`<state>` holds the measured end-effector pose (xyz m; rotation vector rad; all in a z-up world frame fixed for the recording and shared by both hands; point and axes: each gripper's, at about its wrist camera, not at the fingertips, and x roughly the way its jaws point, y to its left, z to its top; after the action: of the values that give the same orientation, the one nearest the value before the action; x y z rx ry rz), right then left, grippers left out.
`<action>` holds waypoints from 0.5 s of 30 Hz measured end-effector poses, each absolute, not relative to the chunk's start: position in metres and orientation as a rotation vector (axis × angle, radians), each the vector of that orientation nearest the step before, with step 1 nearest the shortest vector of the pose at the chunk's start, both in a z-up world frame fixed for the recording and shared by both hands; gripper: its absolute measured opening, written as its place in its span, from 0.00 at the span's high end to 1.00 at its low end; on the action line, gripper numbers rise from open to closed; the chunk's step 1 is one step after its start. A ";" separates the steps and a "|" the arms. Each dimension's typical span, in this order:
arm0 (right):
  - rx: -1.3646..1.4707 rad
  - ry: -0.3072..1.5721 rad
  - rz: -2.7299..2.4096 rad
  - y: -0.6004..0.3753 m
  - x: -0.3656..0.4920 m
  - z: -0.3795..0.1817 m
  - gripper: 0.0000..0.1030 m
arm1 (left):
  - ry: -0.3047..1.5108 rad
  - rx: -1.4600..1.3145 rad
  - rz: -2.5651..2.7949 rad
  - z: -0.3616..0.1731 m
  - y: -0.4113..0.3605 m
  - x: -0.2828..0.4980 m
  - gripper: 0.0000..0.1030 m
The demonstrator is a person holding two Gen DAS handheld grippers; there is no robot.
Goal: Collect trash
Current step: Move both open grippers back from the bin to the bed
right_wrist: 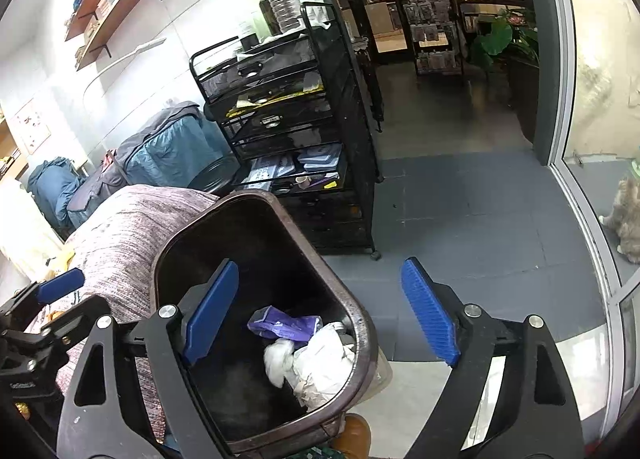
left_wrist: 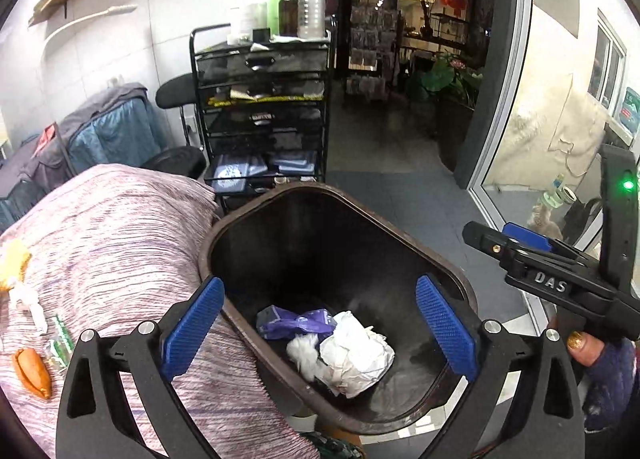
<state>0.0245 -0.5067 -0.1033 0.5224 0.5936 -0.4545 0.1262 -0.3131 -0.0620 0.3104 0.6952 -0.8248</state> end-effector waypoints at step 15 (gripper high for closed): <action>0.460 0.591 -0.309 -0.455 0.059 -0.086 0.17 | 0.616 0.248 -0.725 -0.042 -0.240 0.125 0.06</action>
<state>0.0586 -0.4554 -0.0864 0.4602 0.5913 -0.3086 0.1248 -0.2403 -0.0421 0.2475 0.6164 -0.7254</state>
